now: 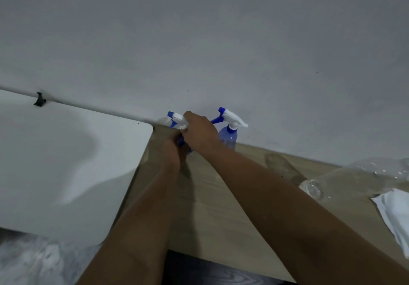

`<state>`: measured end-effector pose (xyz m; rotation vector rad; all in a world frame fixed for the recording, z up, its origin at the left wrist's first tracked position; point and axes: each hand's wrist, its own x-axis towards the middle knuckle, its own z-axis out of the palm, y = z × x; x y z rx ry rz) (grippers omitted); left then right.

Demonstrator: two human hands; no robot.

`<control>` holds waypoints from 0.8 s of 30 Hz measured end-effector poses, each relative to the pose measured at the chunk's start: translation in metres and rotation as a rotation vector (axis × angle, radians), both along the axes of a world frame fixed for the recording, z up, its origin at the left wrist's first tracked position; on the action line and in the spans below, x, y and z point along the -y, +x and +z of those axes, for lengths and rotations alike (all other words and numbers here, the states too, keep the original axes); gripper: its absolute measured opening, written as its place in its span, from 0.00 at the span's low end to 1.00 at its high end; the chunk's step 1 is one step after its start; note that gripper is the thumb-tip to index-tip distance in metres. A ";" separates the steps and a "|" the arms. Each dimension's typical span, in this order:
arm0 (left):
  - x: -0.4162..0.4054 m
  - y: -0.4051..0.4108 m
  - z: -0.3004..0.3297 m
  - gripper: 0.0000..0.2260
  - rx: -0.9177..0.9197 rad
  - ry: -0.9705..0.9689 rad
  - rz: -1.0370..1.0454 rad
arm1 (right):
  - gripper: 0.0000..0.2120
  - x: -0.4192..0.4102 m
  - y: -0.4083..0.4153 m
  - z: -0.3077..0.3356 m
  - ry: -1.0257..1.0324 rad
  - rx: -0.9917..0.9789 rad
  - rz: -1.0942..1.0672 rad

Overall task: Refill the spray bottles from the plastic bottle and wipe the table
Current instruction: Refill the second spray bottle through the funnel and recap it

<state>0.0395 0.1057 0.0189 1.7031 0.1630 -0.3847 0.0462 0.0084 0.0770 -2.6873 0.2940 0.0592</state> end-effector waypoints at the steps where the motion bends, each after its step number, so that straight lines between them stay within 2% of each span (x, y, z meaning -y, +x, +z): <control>1: -0.003 -0.002 0.001 0.10 0.044 -0.036 -0.004 | 0.08 0.000 -0.003 0.000 0.059 0.037 -0.027; 2: -0.003 -0.003 0.008 0.08 0.089 -0.051 0.003 | 0.08 0.000 -0.006 0.001 0.132 0.068 -0.059; 5: -0.018 -0.009 0.013 0.08 0.265 0.130 -0.154 | 0.09 -0.001 -0.026 0.012 0.367 0.109 -0.143; 7: -0.027 -0.017 0.003 0.07 0.349 0.178 -0.233 | 0.11 -0.001 -0.045 0.019 0.459 0.119 -0.160; 9: -0.027 -0.027 -0.004 0.05 0.323 0.243 -0.270 | 0.12 0.000 -0.067 0.024 0.469 0.127 -0.155; 12: -0.019 -0.073 0.040 0.13 0.337 0.386 -0.204 | 0.11 0.011 -0.106 0.030 0.520 0.159 -0.194; 17: 0.013 -0.145 0.073 0.11 0.351 0.484 -0.396 | 0.10 0.046 -0.184 0.025 0.563 0.234 -0.304; 20: 0.042 -0.185 0.067 0.04 0.310 0.434 -0.464 | 0.12 0.072 -0.228 0.015 0.601 0.218 -0.378; 22: 0.063 -0.206 0.054 0.07 0.261 0.368 -0.480 | 0.13 0.092 -0.256 0.009 0.609 0.220 -0.422; 24: 0.087 -0.225 0.049 0.04 0.254 0.351 -0.499 | 0.12 0.111 -0.281 0.003 0.582 0.226 -0.470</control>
